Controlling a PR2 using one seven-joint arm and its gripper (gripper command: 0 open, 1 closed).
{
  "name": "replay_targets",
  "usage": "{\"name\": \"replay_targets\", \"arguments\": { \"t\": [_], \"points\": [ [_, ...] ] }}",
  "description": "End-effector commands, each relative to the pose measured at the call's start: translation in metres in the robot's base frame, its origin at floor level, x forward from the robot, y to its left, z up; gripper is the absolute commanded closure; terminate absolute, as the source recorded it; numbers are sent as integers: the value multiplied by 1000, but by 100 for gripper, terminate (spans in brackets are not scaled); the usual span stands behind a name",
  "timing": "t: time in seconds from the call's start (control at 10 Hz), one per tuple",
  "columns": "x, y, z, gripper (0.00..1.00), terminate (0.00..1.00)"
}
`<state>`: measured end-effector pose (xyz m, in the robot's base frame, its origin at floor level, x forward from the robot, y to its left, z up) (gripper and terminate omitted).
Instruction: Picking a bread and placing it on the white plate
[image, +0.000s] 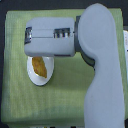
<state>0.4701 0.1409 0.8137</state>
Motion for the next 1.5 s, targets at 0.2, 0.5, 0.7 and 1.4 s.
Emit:
{"name": "replay_targets", "arguments": {
  "t": [0.2,0.5,0.7,1.4],
  "points": [
    [4,-7,-3,0,0],
    [5,-7,-2,0,0],
    [6,-10,-3,0,0],
    [31,-34,79,0,0]
  ]
}}
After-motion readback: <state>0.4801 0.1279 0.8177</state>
